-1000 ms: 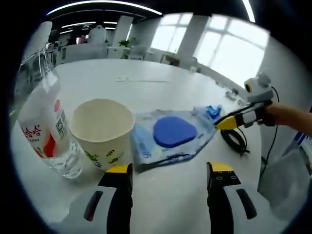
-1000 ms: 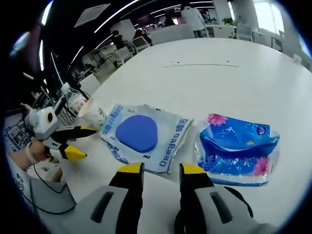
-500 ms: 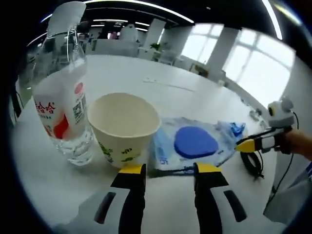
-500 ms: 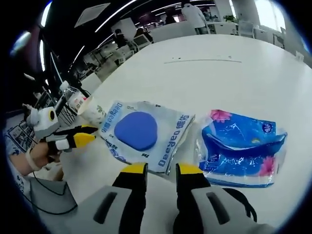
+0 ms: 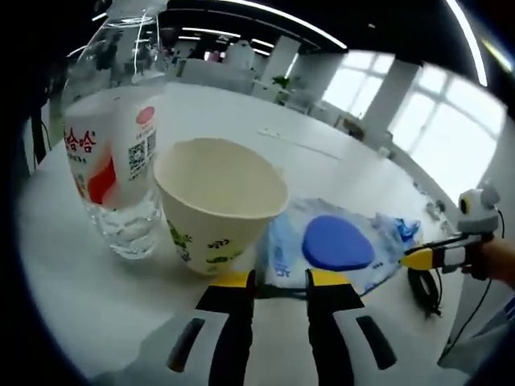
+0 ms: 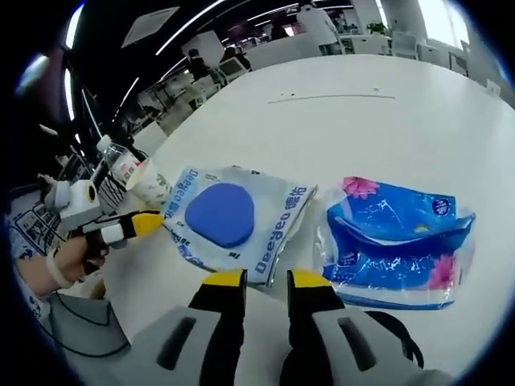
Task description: Arrange the tabletop items into an orderly group along one side of the table until the central work area is clear of visible clutter.
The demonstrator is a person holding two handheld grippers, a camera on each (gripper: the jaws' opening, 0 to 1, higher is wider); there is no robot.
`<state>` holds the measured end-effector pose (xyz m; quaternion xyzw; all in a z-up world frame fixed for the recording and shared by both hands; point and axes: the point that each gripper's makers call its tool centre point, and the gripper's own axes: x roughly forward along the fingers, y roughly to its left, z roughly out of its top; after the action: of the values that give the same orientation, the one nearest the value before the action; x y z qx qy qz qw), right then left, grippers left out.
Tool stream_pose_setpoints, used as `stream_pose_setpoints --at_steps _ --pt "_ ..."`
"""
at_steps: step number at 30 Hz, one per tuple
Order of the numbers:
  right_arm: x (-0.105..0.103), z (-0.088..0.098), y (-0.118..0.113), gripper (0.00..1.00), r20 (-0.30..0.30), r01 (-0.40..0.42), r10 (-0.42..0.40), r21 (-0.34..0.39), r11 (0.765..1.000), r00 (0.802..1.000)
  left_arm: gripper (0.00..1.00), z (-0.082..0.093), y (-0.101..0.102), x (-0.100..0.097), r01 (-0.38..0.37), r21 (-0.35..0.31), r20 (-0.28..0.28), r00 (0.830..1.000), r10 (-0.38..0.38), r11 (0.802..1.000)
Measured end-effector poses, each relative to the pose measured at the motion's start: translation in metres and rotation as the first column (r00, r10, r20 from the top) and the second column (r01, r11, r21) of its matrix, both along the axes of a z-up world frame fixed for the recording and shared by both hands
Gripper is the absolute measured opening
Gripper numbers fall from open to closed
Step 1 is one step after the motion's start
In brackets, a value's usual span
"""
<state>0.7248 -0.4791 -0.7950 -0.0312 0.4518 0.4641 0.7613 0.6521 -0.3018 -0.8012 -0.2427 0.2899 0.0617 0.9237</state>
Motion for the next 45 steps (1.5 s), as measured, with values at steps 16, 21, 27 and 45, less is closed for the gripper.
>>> stream_pose_setpoints --at_steps 16,21,27,45 --pt "0.001 -0.004 0.002 0.01 -0.010 0.033 -0.033 0.002 0.999 0.999 0.03 -0.004 -0.003 -0.005 0.010 -0.061 -0.016 1.000 -0.011 0.998" --pt "0.002 -0.004 -0.001 0.01 -0.013 0.039 -0.039 -0.001 0.999 0.999 0.03 -0.004 -0.004 -0.004 0.016 -0.065 -0.013 1.000 -0.016 0.998" --pt "0.001 -0.004 -0.003 0.02 -0.007 0.032 -0.032 -0.005 0.999 0.999 0.05 -0.005 -0.006 -0.005 0.020 -0.058 -0.013 1.000 -0.021 0.998" --pt "-0.006 0.019 -0.025 0.04 0.115 0.015 -0.018 0.019 1.000 0.993 0.15 0.013 -0.001 -0.015 0.098 0.060 0.047 0.994 -0.101 0.993"
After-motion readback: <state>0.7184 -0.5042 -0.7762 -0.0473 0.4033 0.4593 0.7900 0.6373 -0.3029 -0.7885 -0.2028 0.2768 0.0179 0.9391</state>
